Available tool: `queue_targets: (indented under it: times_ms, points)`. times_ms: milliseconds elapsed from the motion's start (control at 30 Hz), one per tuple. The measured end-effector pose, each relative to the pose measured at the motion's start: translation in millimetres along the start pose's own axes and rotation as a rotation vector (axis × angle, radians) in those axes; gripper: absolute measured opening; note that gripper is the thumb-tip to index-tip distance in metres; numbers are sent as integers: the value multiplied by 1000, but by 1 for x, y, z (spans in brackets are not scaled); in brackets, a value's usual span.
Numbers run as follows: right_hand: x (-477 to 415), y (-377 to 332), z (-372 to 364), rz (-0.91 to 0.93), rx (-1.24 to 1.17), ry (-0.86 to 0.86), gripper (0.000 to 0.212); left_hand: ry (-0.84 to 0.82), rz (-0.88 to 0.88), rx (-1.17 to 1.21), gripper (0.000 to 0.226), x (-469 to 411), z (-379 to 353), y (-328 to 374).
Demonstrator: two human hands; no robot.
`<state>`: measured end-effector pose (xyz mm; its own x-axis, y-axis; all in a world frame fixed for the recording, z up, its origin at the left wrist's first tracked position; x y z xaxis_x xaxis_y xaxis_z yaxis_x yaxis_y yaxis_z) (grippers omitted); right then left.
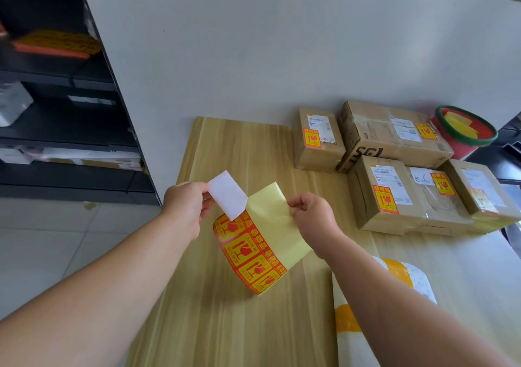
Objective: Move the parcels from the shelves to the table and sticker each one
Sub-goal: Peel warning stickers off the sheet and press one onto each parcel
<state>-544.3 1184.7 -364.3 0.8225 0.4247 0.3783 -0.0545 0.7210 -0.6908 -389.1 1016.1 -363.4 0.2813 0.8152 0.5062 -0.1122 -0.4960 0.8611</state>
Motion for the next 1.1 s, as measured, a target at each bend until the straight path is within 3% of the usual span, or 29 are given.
queue_targets:
  times_ms: [367,500,600,733,1100]
  points:
    - [-16,12,4,-63,-22,60,21,15,-23,48,6,-3,3,6]
    - [-8,9,11,-76,22,132,39,-44,-25,22,4,8,-6,4]
    - [11,-5,9,89,46,169,37,-124,-20,-3,7,24,-18,2]
    - [48,-21,-10,281,-107,25,22,-229,-26,-30,12,50,-36,-1]
    - [86,13,28,286,-180,84,18,-408,26,-71,10,125,-75,-22]
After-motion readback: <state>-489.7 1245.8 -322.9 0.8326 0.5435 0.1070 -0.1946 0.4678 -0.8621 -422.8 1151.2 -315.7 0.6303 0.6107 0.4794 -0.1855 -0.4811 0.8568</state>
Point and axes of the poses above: each hand's wrist, its own x-axis away from the middle knuckle, its own z-axis out of the back of the hand, y = z × x, the point moved 3 cm from there along -x, towards the middle knuckle, and after that the axes turned 5 degrees about -z, right-handed, at the moved point
